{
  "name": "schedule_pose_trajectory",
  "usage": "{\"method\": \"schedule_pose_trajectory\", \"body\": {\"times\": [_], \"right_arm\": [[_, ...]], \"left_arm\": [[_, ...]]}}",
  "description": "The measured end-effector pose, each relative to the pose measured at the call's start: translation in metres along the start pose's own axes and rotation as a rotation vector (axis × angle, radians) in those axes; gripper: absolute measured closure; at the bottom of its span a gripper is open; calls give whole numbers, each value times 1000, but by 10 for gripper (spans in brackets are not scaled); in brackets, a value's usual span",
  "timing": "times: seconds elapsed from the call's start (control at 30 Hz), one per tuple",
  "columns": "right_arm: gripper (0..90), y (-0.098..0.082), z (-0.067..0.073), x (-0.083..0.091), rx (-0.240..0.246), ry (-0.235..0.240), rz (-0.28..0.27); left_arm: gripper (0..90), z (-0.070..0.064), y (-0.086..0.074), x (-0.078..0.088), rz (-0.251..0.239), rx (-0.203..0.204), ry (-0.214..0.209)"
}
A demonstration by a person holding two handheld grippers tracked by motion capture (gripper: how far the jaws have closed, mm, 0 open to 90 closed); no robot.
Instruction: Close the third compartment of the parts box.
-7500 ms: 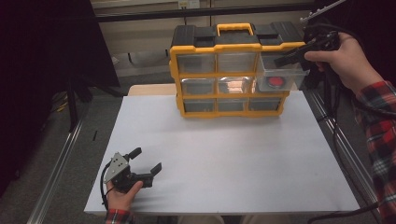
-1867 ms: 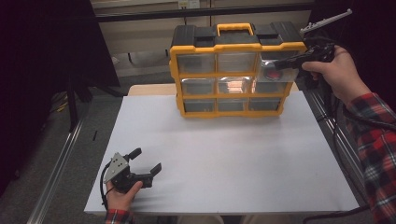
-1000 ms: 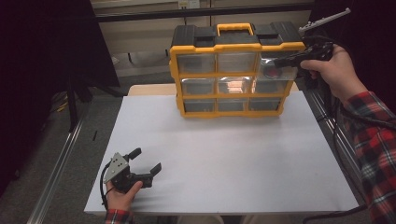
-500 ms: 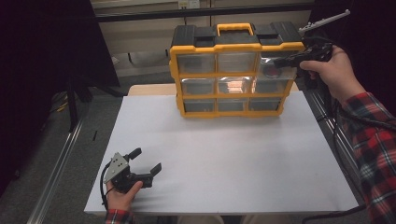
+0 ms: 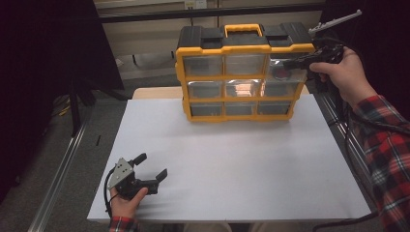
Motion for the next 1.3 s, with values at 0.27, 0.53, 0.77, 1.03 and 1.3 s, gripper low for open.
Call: {"method": "schedule_pose_trajectory", "body": {"times": [0.27,0.53,0.77,1.03,1.3], "right_arm": [[900,1,-1,-2,1,-8,3],[900,1,-4,-5,-9,-25,-10],[900,2,-6,-8,-17,-37,-19],[900,3,-8,-9,-19,-43,-19],[900,3,-12,-8,-20,-63,-14]], "left_arm": [[15,1,0,0,5,-12,7],[15,2,0,0,4,-12,13],[15,1,0,0,-1,-2,9],[15,1,0,0,0,-2,4],[15,1,0,0,2,-5,7]]}}
Point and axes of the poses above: each handheld gripper's, and its own axes: x roughly backward along the jaws, y roughly out of its top, z roughly to its left, the point moved 9 cm from there along -x, roughly forward along the jaws, and after that the axes turned 14 degrees about x, right-handed, at the moved point
